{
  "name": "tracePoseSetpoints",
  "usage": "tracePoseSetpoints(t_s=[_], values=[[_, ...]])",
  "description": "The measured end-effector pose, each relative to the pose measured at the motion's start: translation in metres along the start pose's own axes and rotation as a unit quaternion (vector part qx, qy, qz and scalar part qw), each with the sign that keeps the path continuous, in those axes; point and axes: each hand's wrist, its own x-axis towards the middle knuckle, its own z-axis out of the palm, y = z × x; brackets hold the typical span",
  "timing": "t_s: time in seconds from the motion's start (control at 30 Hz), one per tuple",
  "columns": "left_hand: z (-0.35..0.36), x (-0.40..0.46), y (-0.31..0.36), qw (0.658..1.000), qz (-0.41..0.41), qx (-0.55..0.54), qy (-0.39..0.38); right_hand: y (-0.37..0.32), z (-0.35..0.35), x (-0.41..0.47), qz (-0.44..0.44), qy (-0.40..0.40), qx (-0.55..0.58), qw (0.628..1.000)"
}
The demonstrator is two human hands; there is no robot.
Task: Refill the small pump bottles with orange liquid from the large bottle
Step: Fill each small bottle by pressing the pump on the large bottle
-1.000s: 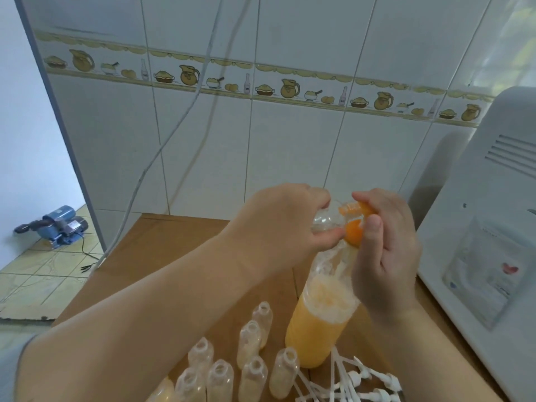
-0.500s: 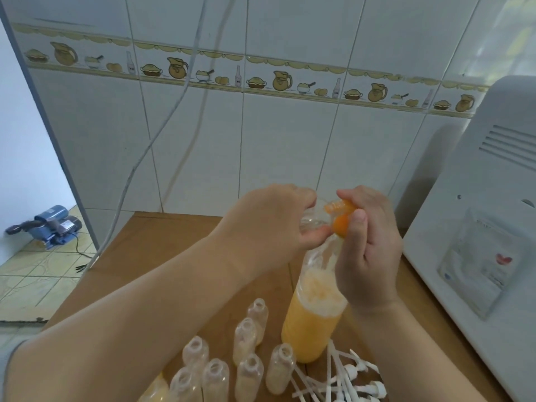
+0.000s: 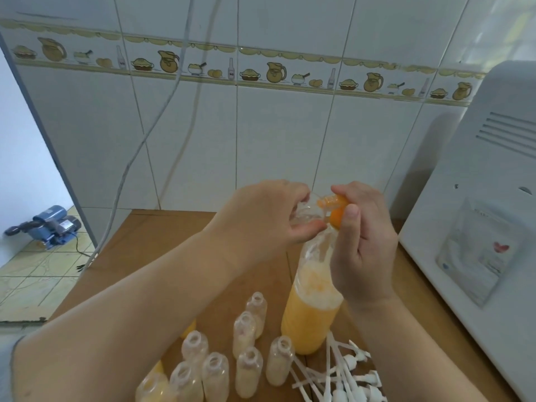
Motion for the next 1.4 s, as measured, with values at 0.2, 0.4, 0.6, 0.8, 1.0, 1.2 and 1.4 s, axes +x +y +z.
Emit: tracePoseSetpoints(t_s=[0.2,0.4,0.6,0.8,1.0,1.2,1.4], values=[[-0.011,0.004,-0.002,1.000,0.011,0.016,0.024,-0.010,-0.008,0.018,0.020,-0.026,0.035,0.999],[0.004,-0.003,0.002,0.999,0.000,-0.036,0.010,0.001,0.001,0.001,-0.018,0.029,-0.004,0.999],[-0.008,0.000,-0.002,0.999,0.010,-0.012,0.031,-0.008,-0.002,0.014,-0.008,0.007,0.012,1.000],[0.000,-0.004,0.000,0.998,-0.004,-0.066,-0.003,-0.001,0.002,-0.003,-0.005,0.029,0.002,1.000],[-0.010,0.002,-0.003,1.000,0.010,-0.004,0.019,-0.008,-0.004,0.015,-0.002,-0.021,0.017,1.000],[0.002,-0.004,0.001,0.999,0.019,0.001,0.036,-0.003,0.000,0.000,-0.006,0.003,0.014,1.000],[-0.007,0.001,-0.003,0.998,0.031,0.022,0.053,-0.009,-0.004,0.011,-0.015,-0.022,0.027,0.999]])
